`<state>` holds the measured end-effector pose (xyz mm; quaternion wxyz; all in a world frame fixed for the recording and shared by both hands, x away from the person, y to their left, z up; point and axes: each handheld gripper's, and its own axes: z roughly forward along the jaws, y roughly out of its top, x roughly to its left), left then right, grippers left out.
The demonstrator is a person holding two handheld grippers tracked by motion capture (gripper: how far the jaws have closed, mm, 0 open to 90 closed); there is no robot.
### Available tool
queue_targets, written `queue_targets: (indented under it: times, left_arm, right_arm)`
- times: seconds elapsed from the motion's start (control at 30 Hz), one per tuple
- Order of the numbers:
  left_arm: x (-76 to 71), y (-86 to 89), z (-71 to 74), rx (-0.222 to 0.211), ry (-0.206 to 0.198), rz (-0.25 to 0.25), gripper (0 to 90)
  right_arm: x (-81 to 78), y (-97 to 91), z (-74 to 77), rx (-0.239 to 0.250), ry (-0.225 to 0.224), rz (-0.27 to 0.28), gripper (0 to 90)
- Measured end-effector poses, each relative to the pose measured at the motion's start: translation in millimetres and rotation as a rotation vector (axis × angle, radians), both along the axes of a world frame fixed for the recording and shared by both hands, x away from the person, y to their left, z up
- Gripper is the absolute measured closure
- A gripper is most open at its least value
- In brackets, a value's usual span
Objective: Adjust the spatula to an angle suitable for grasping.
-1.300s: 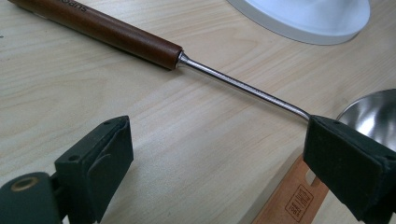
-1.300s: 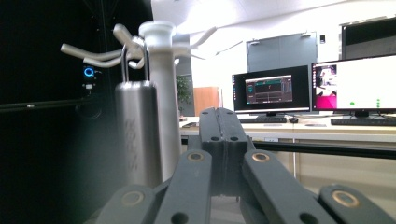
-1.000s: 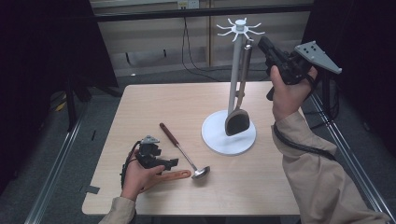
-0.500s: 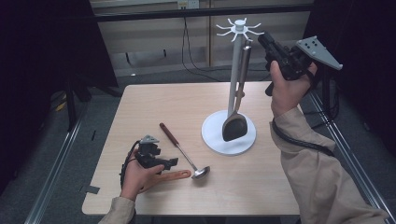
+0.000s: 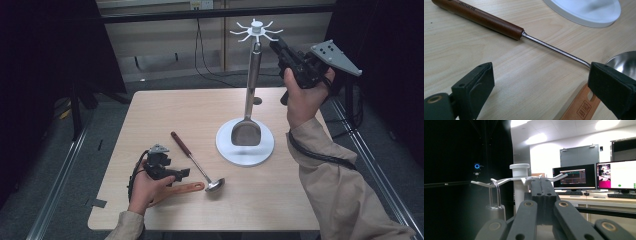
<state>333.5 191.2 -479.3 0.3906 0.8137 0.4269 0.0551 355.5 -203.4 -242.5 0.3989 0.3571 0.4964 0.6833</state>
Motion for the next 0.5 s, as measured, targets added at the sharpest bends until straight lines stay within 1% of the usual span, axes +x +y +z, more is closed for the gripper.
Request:
queue_targets:
  times: [0.07,0.2,0.27,0.33,0.37,0.43,0.5]
  left_arm:
    - [-0.1,-0.2,0.3,-0.009,0.002,0.000,6.9]
    - [0.2,-0.3,0.2,0.000,0.000,-0.001,6.8]
    - [0.3,-0.2,0.1,-0.001,-0.001,0.003,6.6]
    - [0.2,-0.2,0.2,-0.001,-0.001,0.003,6.6]
    - [0.1,-0.2,0.3,-0.007,0.000,0.002,6.6]
    - [0.0,-0.3,0.4,-0.008,0.001,0.002,6.6]
    - [0.0,-0.3,0.7,0.000,-0.003,0.000,6.6]
  right_arm:
    - [-0.6,0.5,0.0,-0.008,-0.002,0.003,90.0]
    - [-2.1,3.6,0.9,-0.010,-0.003,0.014,90.0]
    - [-3.1,5.8,1.3,-0.021,-0.009,0.016,90.0]
    - [-3.8,7.1,1.5,-0.019,-0.005,0.019,90.0]
    - [-4.4,8.9,1.6,-0.029,-0.010,0.022,90.0]
    - [-4.7,9.9,1.7,-0.030,-0.009,0.023,90.0]
    - [-6.0,12.1,1.6,-0.034,-0.010,0.028,90.0]
